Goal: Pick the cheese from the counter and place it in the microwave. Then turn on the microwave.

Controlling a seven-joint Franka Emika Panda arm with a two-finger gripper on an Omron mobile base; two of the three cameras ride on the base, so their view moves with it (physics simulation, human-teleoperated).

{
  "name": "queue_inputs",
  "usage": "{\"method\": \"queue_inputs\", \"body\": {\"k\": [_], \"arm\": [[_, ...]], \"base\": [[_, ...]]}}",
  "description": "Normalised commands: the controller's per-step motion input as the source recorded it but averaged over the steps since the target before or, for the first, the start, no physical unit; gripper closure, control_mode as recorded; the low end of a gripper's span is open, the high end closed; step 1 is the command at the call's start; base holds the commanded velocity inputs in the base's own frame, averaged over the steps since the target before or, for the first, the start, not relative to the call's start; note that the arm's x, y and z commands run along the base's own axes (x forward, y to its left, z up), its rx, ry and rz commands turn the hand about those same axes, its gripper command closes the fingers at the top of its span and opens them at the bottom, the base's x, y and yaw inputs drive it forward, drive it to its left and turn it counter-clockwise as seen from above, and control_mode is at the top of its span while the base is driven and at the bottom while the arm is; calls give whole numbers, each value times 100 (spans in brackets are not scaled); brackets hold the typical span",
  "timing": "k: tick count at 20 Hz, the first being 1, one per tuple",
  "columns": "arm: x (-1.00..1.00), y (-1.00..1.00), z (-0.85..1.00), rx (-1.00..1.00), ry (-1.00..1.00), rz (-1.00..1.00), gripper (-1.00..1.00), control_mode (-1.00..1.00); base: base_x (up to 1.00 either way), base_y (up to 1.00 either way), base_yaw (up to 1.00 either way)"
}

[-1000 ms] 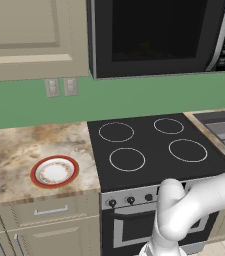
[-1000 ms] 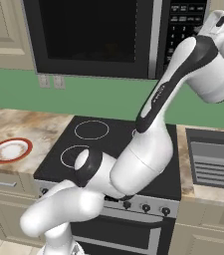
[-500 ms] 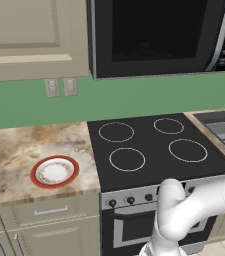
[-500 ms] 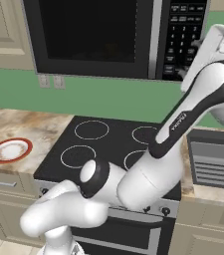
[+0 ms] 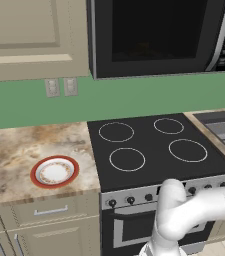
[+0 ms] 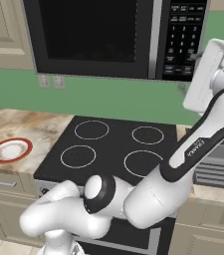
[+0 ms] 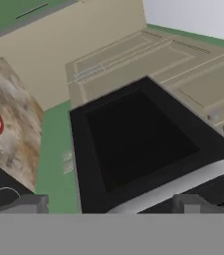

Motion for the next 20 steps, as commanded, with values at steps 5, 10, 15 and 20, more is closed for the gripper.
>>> {"method": "queue_inputs", "body": {"k": [5,10,15,20], "arm": [[0,35,-46,6,-7,3,-100,-100],[3,37,-42,7,-5,5,-100,-100],[13,27,-25,9,-11,6,-100,-100],[16,20,-19,4,-12,5,-100,-100]], "base": [[0,0,0],[0,0,0],[0,0,0],[0,0,0]]}}
